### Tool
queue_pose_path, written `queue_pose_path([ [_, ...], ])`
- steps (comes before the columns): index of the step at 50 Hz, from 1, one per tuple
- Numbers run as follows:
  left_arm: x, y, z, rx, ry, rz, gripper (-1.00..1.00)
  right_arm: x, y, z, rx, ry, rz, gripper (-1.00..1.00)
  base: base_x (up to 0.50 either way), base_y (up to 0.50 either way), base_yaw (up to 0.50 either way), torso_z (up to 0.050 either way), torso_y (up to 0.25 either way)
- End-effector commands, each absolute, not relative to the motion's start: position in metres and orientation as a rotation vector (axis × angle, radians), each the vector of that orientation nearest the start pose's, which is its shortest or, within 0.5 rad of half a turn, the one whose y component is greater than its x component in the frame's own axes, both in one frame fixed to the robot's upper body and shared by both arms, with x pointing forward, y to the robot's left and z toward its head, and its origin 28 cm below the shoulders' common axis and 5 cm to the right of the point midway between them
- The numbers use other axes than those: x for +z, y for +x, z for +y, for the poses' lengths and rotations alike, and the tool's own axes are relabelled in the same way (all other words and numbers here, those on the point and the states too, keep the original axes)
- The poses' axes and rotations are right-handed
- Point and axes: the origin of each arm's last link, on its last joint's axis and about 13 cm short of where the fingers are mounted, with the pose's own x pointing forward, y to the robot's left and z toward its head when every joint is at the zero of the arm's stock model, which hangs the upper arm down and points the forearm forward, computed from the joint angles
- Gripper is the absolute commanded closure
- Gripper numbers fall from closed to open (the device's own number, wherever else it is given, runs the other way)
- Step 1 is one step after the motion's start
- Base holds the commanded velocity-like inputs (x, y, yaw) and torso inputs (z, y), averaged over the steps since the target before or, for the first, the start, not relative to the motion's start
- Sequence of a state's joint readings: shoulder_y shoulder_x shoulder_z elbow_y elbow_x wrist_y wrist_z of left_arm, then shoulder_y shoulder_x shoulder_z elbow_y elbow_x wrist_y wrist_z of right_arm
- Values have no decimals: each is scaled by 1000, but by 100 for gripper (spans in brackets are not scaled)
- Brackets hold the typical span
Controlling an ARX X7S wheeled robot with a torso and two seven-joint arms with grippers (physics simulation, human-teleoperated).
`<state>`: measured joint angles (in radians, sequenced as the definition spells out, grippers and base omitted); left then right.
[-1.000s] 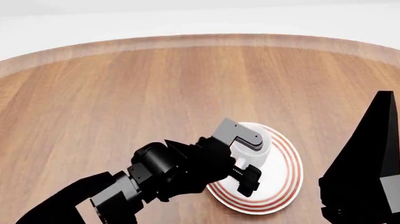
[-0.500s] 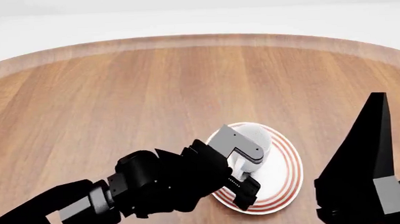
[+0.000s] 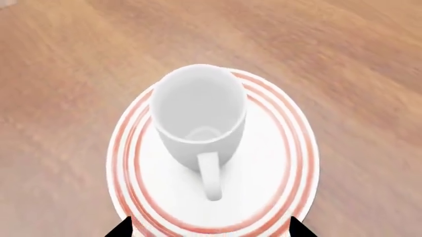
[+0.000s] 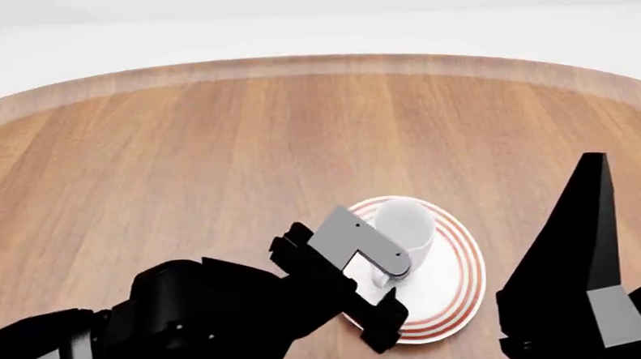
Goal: Pick up the white mug and put it on the plate, and put the chocolate pudding to the right of the plate.
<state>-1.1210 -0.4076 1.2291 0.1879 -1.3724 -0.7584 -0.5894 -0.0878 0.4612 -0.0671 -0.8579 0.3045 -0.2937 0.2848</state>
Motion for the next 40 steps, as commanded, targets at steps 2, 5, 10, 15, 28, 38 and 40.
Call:
queue_pose_path([
  [2, 182, 232, 135, -744, 322, 366, -100, 192, 145, -122, 133, 69, -980, -100, 0, 0, 0, 0, 0],
  [5, 184, 226, 141, -739, 315, 343, -100, 192, 145, -122, 134, 69, -980, -100, 0, 0, 0, 0, 0],
  [10, 192, 217, 149, -747, 274, 298, -100, 192, 145, -122, 134, 69, -979, -100, 0, 0, 0, 0, 0],
  [15, 206, 209, 161, -727, 228, 230, -100, 191, 146, -121, 136, 69, -977, -100, 0, 0, 0, 0, 0],
  [28, 210, 198, 185, -675, 177, 144, -100, 189, 145, -120, 143, 69, -971, -100, 0, 0, 0, 0, 0],
  [38, 219, 201, 211, -576, 74, 42, -100, 189, 146, -120, 145, 71, -970, -100, 0, 0, 0, 0, 0],
  [40, 218, 202, 214, -548, 87, 57, -100, 190, 145, -120, 145, 71, -971, -100, 0, 0, 0, 0, 0],
])
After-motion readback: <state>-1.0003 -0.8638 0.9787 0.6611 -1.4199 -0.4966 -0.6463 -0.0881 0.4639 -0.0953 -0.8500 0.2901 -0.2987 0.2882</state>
